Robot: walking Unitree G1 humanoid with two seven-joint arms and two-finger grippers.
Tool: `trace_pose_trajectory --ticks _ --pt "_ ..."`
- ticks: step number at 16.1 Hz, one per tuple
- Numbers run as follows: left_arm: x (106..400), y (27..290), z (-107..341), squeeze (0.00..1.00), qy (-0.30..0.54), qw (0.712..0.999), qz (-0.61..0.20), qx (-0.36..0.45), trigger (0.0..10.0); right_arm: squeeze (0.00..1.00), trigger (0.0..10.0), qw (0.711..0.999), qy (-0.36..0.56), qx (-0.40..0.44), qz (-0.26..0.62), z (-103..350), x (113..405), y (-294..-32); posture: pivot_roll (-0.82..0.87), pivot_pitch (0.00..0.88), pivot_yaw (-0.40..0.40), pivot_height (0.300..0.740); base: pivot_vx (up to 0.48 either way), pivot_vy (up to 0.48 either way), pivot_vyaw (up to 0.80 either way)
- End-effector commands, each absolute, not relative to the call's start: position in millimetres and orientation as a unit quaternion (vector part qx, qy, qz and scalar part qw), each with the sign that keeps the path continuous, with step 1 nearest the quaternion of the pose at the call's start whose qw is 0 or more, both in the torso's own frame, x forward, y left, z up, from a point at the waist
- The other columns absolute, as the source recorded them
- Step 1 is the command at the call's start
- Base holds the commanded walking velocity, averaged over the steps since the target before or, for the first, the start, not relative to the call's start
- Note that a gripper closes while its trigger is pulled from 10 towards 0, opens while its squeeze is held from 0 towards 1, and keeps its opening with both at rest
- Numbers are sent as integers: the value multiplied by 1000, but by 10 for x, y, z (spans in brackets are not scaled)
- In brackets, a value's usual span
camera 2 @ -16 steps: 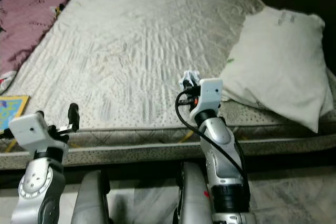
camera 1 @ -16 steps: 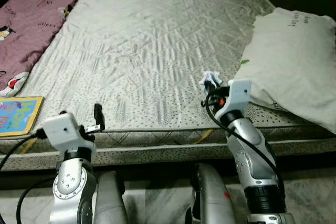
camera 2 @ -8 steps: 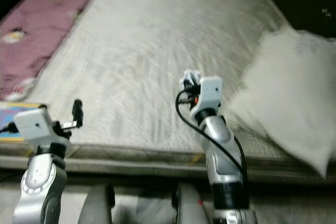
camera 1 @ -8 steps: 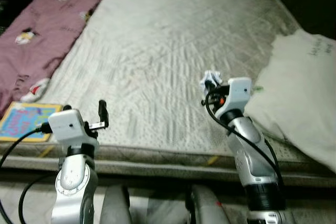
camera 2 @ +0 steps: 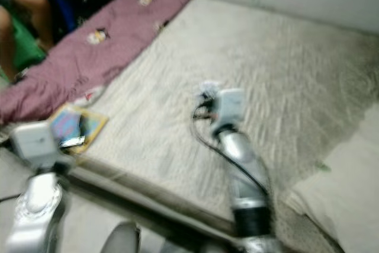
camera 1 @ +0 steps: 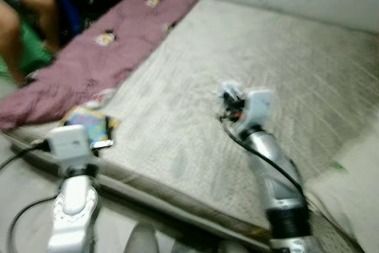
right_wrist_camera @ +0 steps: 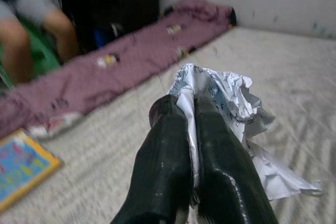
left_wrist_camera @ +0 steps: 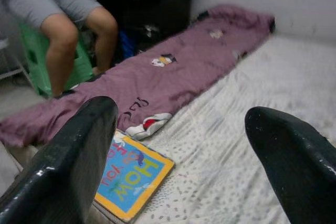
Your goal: Clean up the room
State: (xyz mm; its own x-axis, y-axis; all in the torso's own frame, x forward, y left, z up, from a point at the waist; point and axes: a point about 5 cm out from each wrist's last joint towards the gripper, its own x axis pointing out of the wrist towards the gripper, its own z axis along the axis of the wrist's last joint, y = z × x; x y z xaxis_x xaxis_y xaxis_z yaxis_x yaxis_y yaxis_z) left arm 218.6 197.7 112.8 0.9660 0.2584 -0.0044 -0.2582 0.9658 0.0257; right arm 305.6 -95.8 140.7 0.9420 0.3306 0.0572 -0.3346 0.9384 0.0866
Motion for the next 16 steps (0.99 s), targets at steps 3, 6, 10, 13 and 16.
trace_pose_trajectory --ticks 3,6,10,13,16 --pt "2285 1757 1193 0 -9 996 88 -10 10000 0 10000 992 -3 38 119 1286 3023 -1276 -5 0 -23 740 0 0 0" --pt "2287 1758 1194 0 -8 996 88 -12 10000 0 10000 992 -3 38 120 1285 3023 -1274 -5 0 -24 740 0 0 0" --pt "2292 1748 1175 0 -5 996 86 -18 10000 0 10000 991 0 40 124 1268 3031 -1263 -6 0 -24 740 0 0 0" --pt "2300 1751 1169 0 -4 996 85 -24 10000 0 10000 991 1 56 123 1271 3063 -1212 -1 0 -26 740 0 111 0" --pt "2318 1758 1177 0 -7 996 86 -29 10000 0 10000 992 19 37 122 1235 3085 -1169 2 0 -29 740 0 480 0"
